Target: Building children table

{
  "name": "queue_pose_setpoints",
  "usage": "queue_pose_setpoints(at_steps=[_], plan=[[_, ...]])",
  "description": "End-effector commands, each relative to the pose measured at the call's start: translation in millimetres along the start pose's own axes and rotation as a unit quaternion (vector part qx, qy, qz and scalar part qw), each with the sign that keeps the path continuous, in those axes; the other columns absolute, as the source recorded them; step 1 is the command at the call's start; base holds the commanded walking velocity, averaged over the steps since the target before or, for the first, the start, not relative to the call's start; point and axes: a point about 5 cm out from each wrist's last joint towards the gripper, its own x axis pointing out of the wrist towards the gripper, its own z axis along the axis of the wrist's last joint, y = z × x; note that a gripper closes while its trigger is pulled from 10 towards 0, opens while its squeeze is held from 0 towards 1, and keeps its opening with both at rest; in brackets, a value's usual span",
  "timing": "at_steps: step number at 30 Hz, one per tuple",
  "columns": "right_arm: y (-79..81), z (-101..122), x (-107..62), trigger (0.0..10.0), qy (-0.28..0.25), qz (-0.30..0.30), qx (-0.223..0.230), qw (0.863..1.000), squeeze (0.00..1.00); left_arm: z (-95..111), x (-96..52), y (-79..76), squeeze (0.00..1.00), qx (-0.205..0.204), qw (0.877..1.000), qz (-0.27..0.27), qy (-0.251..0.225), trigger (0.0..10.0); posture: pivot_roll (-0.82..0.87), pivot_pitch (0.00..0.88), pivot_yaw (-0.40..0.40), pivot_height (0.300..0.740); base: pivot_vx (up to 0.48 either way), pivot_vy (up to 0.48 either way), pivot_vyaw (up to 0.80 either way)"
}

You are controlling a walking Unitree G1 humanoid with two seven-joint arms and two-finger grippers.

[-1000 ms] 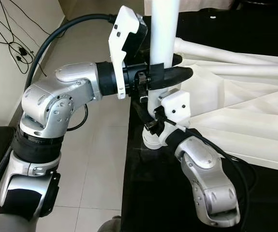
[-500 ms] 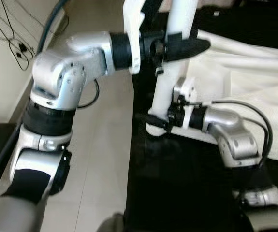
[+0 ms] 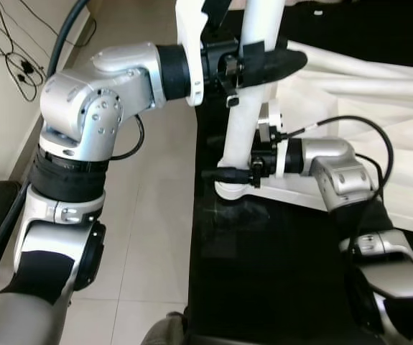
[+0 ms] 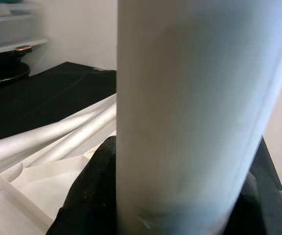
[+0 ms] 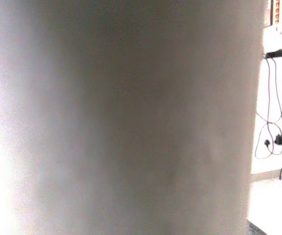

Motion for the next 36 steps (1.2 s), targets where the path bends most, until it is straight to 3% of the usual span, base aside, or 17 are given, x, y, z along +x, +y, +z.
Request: queue_pose_setpoints(at_steps=[1, 6, 7, 8, 9, 19, 25, 36], plan=[[4.1, 3.5, 26.0, 10.0, 0.023, 0.031, -0.029, 0.999, 0.00, 8.2, 18.6, -25.7, 0.00, 0.000, 0.995, -0.099, -0.015, 0.0, 0.02, 0.287, 0.097, 0.740, 0.000, 0.000, 0.00], [-2.4, -4.6, 26.9, 10.0, 0.034, -0.019, -0.029, 0.999, 0.00, 8.7, 18.9, -26.1, 0.00, 0.004, 0.995, -0.101, -0.013, 0.0, 0.02, 0.292, 0.100, 0.740, 0.000, 0.000, 0.00], [-1.5, -6.7, 26.8, 10.0, 0.032, -0.022, -0.024, 0.999, 0.00, 8.7, 18.9, -25.8, 0.00, 0.008, 0.995, -0.100, -0.011, 4.0, 0.02, 0.292, 0.100, 0.740, 0.000, 0.000, 0.00], [-1.5, -6.7, 26.8, 10.0, 0.032, -0.022, -0.024, 0.999, 0.00, 8.7, 18.9, -25.8, 0.00, 0.008, 0.995, -0.100, -0.011, 4.0, 0.02, 0.292, 0.100, 0.740, 0.000, 0.000, 0.00], [-0.8, -8.3, 26.6, 10.0, 0.026, -0.023, -0.017, 0.999, 0.00, 8.5, 19.1, -25.6, 0.00, 0.012, 0.995, -0.100, -0.007, 10.0, 0.02, 0.292, 0.100, 0.740, 0.000, 0.000, 0.00], [-4.5, -8.6, 15.1, 10.0, -0.030, -0.030, 0.020, 0.999, 0.00, 7.6, 19.5, -23.2, 0.00, 0.049, 0.994, -0.097, 0.001, 10.0, 0.02, 0.293, 0.103, 0.740, 0.000, 0.000, 0.00], [-7.1, -15.7, 6.4, 10.0, 0.001, -0.036, 0.010, 0.999, 0.00, 7.2, 21.4, -19.2, 0.00, 0.071, 0.994, -0.085, -0.003, 10.0, 0.02, 0.293, 0.103, 0.740, 0.000, 0.000, 0.00], [-17.9, -4.1, -4.7, 10.0, -0.023, -0.060, 0.012, 0.998, 0.00, 8.1, 21.9, -20.5, 0.00, 0.078, 0.993, -0.083, -0.011, 10.0, 0.01, 0.290, 0.101, 0.740, 0.000, 0.000, 0.00]])
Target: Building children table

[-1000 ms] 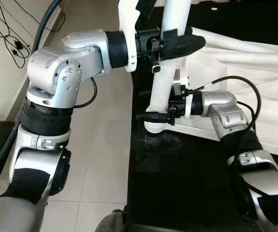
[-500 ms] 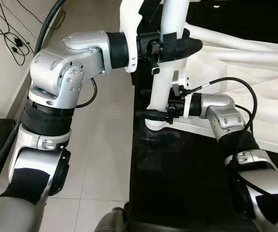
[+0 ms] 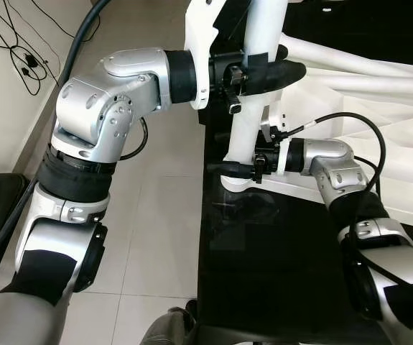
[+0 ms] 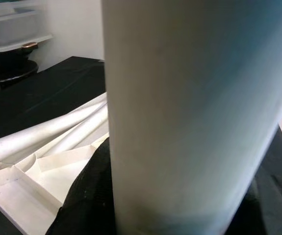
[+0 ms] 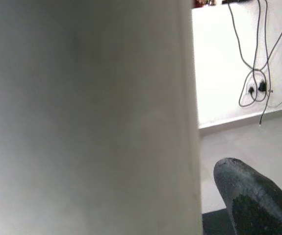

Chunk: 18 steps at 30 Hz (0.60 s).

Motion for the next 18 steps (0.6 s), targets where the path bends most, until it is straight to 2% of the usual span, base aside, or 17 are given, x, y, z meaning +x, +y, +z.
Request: queue_pose_setpoints(at_steps=[1, 12, 18], plan=[[-2.0, 8.2, 7.1, 10.0, -0.011, -0.006, -0.011, 1.000, 0.00, 17.2, 15.6, -23.0, 0.00, 0.030, 0.996, -0.083, -0.030, 10.0, 0.01, 0.290, 0.101, 0.740, 0.000, 0.000, 0.00], [-11.0, 14.6, -8.3, 10.0, -0.019, -0.027, -0.010, 0.999, 0.00, 9.4, 16.7, -26.4, 0.00, 0.011, 0.996, -0.082, -0.033, 10.0, 0.01, 0.292, 0.099, 0.740, 0.000, 0.000, 0.00], [-10.3, 23.7, -12.8, 10.0, -0.075, -0.008, -0.001, 0.997, 0.00, 10.4, 16.4, -25.4, 0.00, 0.010, 0.996, -0.079, -0.036, 10.0, 0.00, 0.289, 0.100, 0.740, 0.000, 0.000, 0.00]])
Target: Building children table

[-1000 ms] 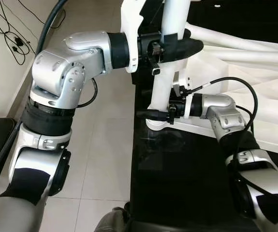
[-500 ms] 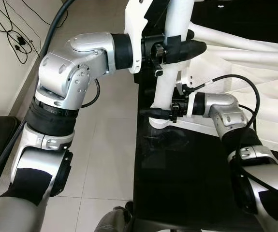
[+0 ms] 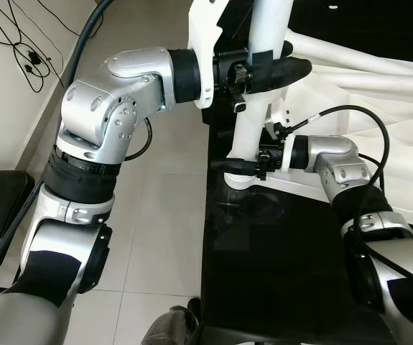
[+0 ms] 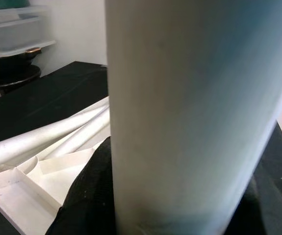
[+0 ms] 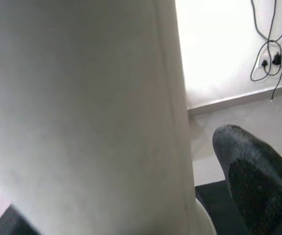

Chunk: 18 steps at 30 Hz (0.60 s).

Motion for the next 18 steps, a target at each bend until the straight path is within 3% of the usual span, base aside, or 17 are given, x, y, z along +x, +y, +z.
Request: queue_pose_setpoints(at_steps=[1, 4, 6, 10, 12, 18], plan=[[-5.6, 19.9, -1.1, 10.0, -0.060, -0.016, -0.008, 0.998, 0.00, 7.7, 13.3, -22.2, 0.00, 0.006, 0.997, -0.075, -0.021, 10.0, 0.00, 0.289, 0.100, 0.740, 0.000, 0.000, 0.00], [-3.3, 21.1, -0.3, 10.0, -0.081, 0.000, 0.005, 0.997, 0.00, 8.0, 13.2, -21.9, 0.00, 0.006, 0.997, -0.074, -0.021, 10.0, 0.00, 0.289, 0.102, 0.740, 0.000, 0.000, 0.00], [3.2, 18.0, 4.6, 10.0, -0.113, 0.035, 0.048, 0.992, 0.00, 8.5, 13.4, -20.8, 0.00, 0.007, 0.997, -0.071, -0.022, 10.0, 0.00, 0.289, 0.102, 0.740, 0.000, 0.000, 0.00], [6.9, 12.4, 10.1, 10.0, -0.119, 0.046, 0.075, 0.989, 0.00, 8.8, 13.7, -20.1, 0.00, 0.008, 0.997, -0.070, -0.023, 10.0, 0.00, 0.289, 0.102, 0.740, 0.000, 0.000, 0.00], [9.2, 9.5, 14.4, 10.0, -0.109, 0.038, 0.056, 0.992, 0.00, 9.2, 14.1, -19.8, 0.00, 0.008, 0.997, -0.069, -0.023, 10.0, 0.01, 0.293, 0.102, 0.740, 0.000, 0.000, 0.00], [6.0, 26.3, 10.6, 10.0, -0.141, 0.030, 0.024, 0.989, 0.00, 8.7, 13.6, -20.0, 0.00, 0.007, 0.997, -0.068, -0.022, 10.0, 0.01, 0.294, 0.101, 0.740, 0.000, 0.000, 0.00]])
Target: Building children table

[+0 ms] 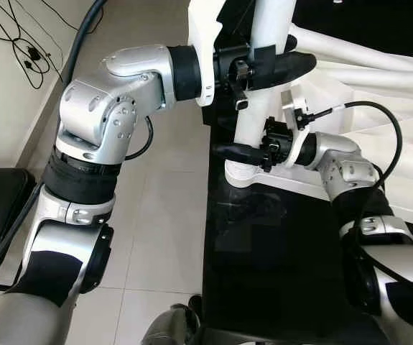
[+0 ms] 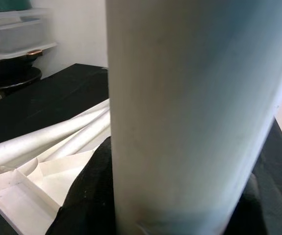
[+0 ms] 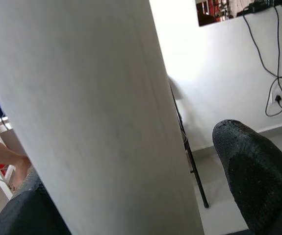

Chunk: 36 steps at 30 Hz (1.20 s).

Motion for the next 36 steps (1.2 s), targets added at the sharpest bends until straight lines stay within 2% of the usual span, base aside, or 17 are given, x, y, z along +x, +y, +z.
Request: queue_pose_setpoints(at_steps=[1, 5, 8, 11, 12, 13, 14, 23, 34, 36], plan=[[-0.1, 14.5, 8.1, 10.0, -0.029, 0.003, -0.024, 0.999, 0.00, 6.2, 13.4, -18.9, 0.00, 0.003, 0.998, -0.067, -0.015, 10.0, 0.01, 0.295, 0.100, 0.740, 0.000, 0.000, 0.00], [0.0, 21.7, 7.2, 10.0, -0.007, 0.005, -0.058, 0.998, 0.00, 5.8, 13.2, -19.0, 0.00, 0.003, 0.998, -0.067, -0.015, 10.0, 0.00, 0.296, 0.099, 0.740, 0.000, 0.000, 0.00], [1.8, 25.6, 8.7, 10.0, 0.043, 0.012, -0.108, 0.993, 0.00, 5.5, 12.9, -19.2, 0.00, 0.004, 0.998, -0.068, -0.016, 10.0, 0.00, 0.296, 0.100, 0.740, 0.000, 0.000, 0.00], [3.1, 25.7, 9.9, 10.0, 0.053, 0.017, -0.116, 0.992, 0.00, 5.5, 12.8, -19.2, 0.00, 0.004, 0.998, -0.068, -0.016, 10.0, 0.00, 0.296, 0.101, 0.740, 0.000, 0.000, 0.00], [6.6, 28.2, 13.4, 2.9, 0.058, 0.033, -0.123, 0.990, 0.00, 5.5, 12.7, -19.1, 0.00, 0.005, 0.998, -0.068, -0.016, 10.0, 0.00, 0.296, 0.102, 0.740, 0.000, 0.000, 0.00], [6.6, 28.2, 13.4, 2.9, 0.058, 0.033, -0.123, 0.990, 0.00, 5.5, 12.7, -19.1, 0.00, 0.005, 0.998, -0.068, -0.016, 10.0, 0.00, 0.296, 0.102, 0.740, 0.000, 0.000, 0.00], [7.7, 29.2, 14.5, 0.0, 0.059, 0.037, -0.124, 0.990, 0.00, 5.5, 12.8, -19.2, 0.00, 0.004, 0.998, -0.069, -0.016, 10.0, 0.00, 0.296, 0.102, 0.740, 0.000, 0.000, 0.00], [8.4, 28.2, 19.1, 0.0, 0.073, 0.027, -0.130, 0.989, 0.00, 5.2, 13.4, -19.7, 0.00, 0.005, 0.997, -0.070, -0.015, 10.0, 0.00, 0.297, 0.103, 0.740, 0.000, 0.000, 0.00], [10.2, 17.2, 20.9, 0.0, 0.086, -0.027, -0.117, 0.989, 0.00, 4.6, 13.8, -20.0, 0.00, 0.006, 0.997, -0.070, -0.015, 10.0, 0.00, 0.299, 0.103, 0.740, 0.000, 0.000, 0.00], [10.4, 16.2, 20.7, 0.0, 0.088, -0.033, -0.117, 0.989, 0.00, 3.4, 13.9, -20.3, 0.00, -0.007, 0.997, -0.072, -0.015, 10.0, 0.00, 0.299, 0.104, 0.740, 0.000, 0.000, 0.00]])
